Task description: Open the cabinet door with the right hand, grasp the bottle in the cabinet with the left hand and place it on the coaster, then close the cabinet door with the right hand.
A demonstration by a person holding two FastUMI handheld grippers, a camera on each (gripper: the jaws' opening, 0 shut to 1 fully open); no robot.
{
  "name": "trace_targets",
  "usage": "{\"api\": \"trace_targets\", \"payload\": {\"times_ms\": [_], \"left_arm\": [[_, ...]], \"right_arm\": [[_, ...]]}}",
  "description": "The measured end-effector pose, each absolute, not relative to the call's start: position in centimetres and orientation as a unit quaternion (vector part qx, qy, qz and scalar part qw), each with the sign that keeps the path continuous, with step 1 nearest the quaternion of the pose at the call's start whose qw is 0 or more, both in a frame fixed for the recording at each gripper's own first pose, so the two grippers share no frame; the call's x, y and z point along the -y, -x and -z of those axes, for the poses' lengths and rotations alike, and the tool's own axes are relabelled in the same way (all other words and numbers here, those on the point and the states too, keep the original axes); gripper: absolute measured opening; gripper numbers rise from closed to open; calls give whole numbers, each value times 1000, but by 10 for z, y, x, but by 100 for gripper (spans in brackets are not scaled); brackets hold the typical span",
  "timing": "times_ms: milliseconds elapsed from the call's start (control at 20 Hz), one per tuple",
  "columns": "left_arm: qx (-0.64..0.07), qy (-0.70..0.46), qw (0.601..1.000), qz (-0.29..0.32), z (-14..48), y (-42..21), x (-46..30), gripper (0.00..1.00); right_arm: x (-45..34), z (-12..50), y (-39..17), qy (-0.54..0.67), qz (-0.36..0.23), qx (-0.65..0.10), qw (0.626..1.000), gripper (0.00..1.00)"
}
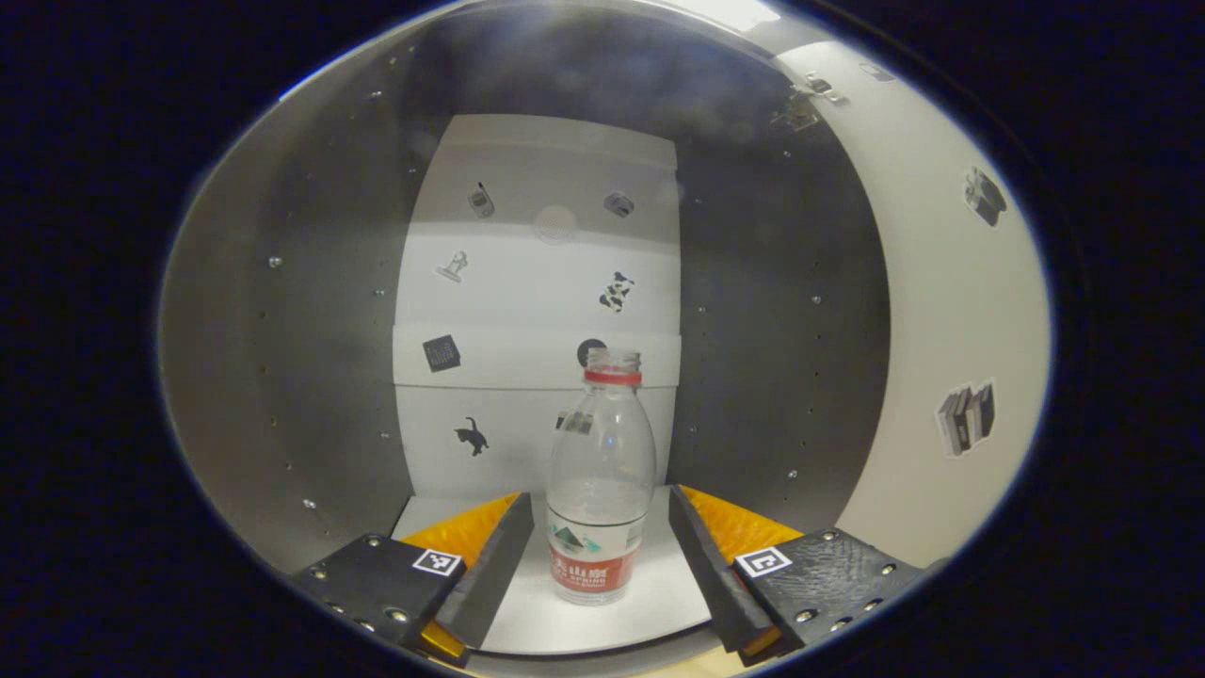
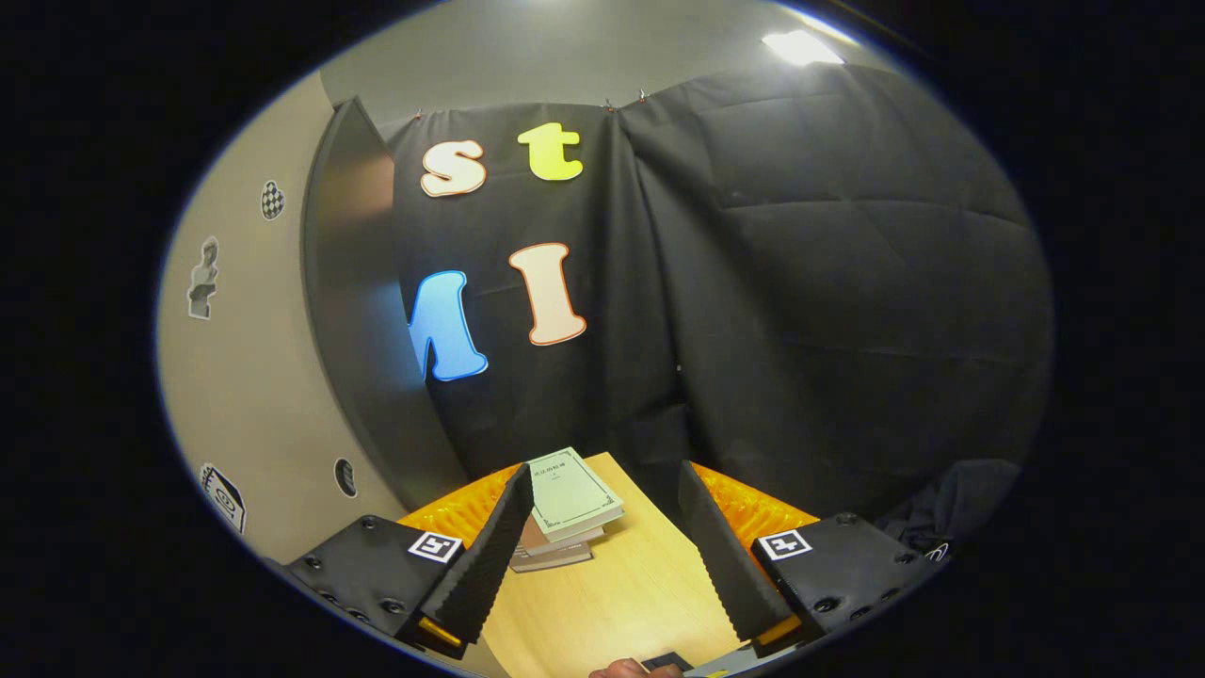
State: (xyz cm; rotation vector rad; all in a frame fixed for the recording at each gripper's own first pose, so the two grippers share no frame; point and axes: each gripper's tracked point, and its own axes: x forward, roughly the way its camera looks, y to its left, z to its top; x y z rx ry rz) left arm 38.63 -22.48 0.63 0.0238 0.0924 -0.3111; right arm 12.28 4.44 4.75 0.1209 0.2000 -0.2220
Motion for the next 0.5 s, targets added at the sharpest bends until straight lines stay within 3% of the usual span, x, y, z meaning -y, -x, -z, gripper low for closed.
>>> {"api": "trace_targets", "payload": {"times_ms": [500], "left_arm": [[-61,18,985,160,13,-413,231,92]], "right_arm": [[-35,-44,-119,-52,134,-104,984,98]]}}
